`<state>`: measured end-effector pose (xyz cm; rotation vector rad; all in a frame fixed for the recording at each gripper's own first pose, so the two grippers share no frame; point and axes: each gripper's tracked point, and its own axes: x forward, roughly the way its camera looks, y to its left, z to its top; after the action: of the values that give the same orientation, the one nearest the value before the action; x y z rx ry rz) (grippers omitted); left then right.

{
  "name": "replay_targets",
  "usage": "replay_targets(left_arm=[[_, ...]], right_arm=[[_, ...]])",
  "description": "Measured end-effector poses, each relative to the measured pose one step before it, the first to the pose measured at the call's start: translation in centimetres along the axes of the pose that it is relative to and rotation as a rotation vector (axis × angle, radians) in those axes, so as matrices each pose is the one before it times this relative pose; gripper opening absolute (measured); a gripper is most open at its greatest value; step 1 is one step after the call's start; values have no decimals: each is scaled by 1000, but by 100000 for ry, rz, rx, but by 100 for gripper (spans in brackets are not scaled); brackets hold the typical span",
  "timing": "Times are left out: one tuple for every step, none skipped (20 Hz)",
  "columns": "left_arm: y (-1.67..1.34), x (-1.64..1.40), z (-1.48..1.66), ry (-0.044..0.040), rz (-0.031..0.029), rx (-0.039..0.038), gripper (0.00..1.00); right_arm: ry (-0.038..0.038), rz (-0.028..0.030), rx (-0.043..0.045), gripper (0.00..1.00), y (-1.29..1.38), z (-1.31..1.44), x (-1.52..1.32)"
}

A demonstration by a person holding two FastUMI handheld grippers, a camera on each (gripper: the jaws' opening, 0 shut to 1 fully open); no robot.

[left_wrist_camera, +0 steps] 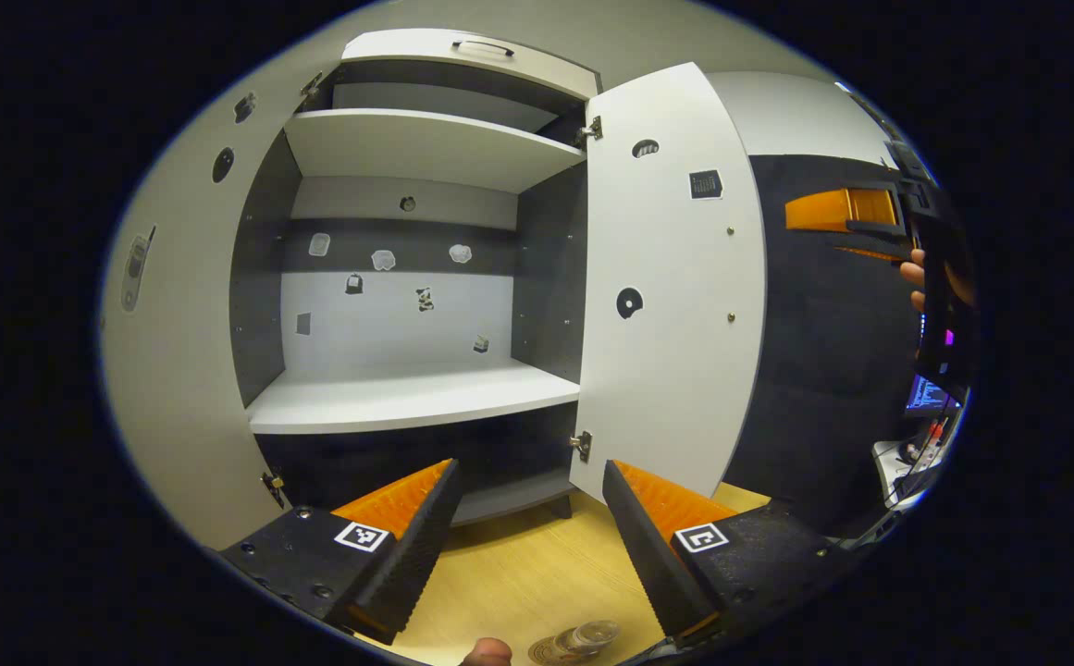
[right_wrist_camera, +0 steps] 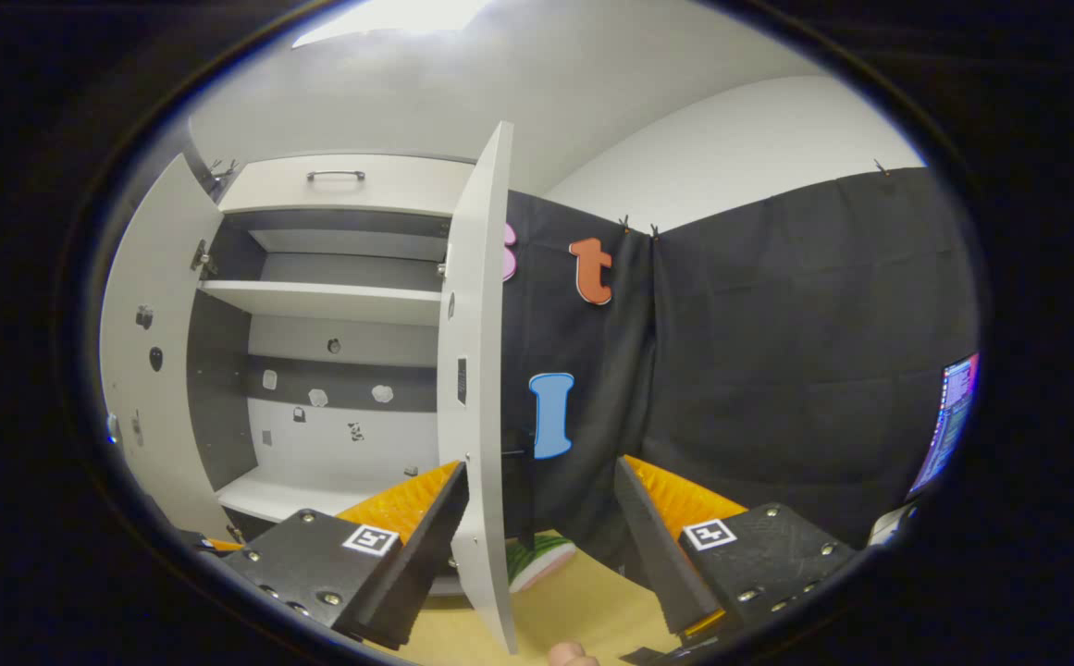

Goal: Grasp the bottle in the cabinet with the left hand and place it on the coaster, then close the right door with the right hand and the left door with the left hand.

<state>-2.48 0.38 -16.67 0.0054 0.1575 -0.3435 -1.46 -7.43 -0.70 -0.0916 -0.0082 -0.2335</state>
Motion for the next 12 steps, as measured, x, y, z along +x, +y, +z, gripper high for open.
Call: replay_targets(left_arm=[[111, -23, 568, -158, 868, 62, 97], [277, -34, 667, -342, 1318, 30, 97], [250, 15, 640, -582, 1375, 190, 97], [246, 33, 769, -358, 1560, 234, 97], [317, 75, 816, -921, 1806, 14, 97], [396, -18, 694, -384, 1729, -809, 96], [219, 9, 569, -164, 1217, -1030, 97], [234, -66, 600, -466, 989, -896, 97], [197, -31, 548, -354, 932, -57, 97], [315, -125, 370, -117, 1100, 701, 97], [250, -55, 535, -967, 1073, 990, 97], [259, -121, 410, -680, 1149, 790, 97]], right_arm=[[-184, -358, -169, 96, -55, 23, 156], [-302, -595, -470, 96, -185, -36, 307], [-95, -436, -576, 96, -114, -13, 243], [159, -347, -360, 93, -121, -208, 222], [466, -329, -57, 93, -77, -221, 159], [99, -388, 316, 93, -160, -164, 185], [84, -484, 281, 96, -78, 14, 223], [-332, -1766, 81, 96, -477, -18, 156], [-540, -1791, 243, 96, -545, -37, 90], [-556, -893, 653, 94, -333, 159, 305], [-165, 85, 439, 95, -18, 46, 278], [431, -84, -54, 96, -63, -296, 559]])
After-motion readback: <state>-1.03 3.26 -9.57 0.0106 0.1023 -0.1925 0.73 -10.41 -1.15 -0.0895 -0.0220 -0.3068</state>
